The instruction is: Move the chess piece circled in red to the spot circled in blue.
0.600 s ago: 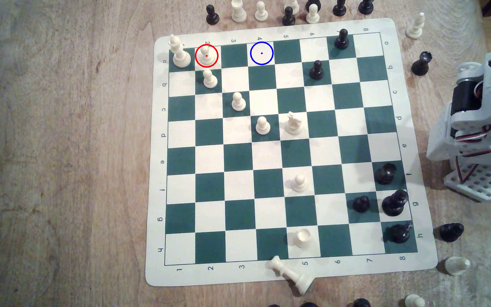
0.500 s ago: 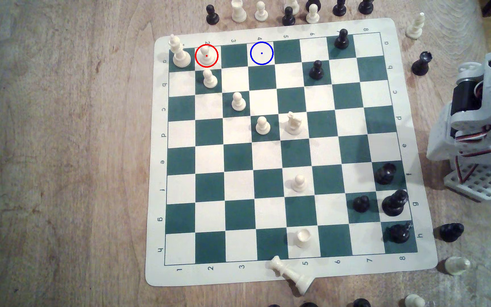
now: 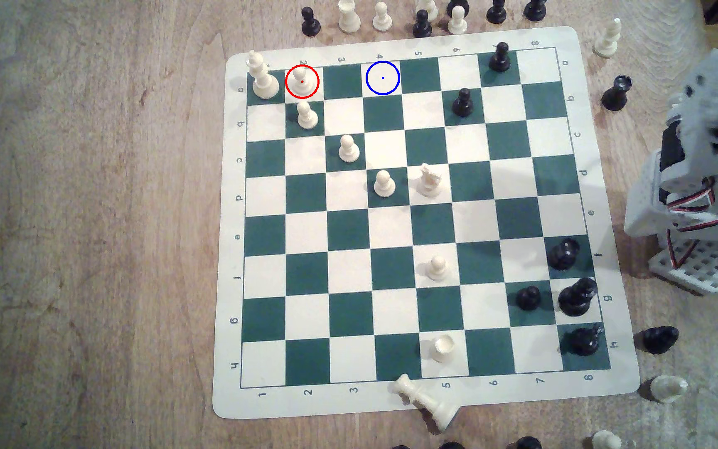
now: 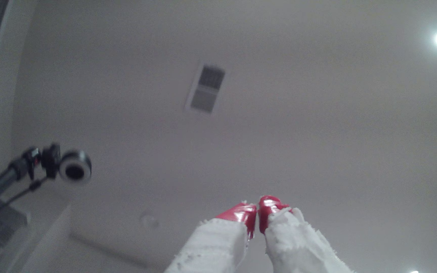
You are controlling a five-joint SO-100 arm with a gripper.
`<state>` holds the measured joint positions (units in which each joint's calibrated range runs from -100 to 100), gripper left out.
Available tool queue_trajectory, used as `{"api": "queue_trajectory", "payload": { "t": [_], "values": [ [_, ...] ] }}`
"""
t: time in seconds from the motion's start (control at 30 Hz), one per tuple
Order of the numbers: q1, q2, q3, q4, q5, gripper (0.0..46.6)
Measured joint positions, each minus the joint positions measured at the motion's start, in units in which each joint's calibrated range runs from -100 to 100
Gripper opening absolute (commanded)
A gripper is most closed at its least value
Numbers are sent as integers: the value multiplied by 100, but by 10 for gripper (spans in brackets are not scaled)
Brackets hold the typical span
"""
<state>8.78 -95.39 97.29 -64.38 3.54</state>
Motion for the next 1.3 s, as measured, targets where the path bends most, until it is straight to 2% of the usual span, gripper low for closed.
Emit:
{"api": "queue_trajectory", "payload": {
  "t": [0.23, 0.4, 0.47, 0.5, 0.77, 0.97, 1.1, 1.3],
  "values": [
    [354, -8, -1030, 3793, -20, 2],
    [605, -8, -1527, 5665, -49, 2],
    [678, -17, -1563, 6040, -49, 14],
    [730, -17, -1591, 6271, -49, 2],
    [900, 151, -1627, 8120, -49, 2],
    [796, 1860, -2829, 9179, -400, 2],
    [796, 2656, -3281, 9386, -430, 2],
    [892, 4265, -4419, 9570, -596, 2]
  ]
}}
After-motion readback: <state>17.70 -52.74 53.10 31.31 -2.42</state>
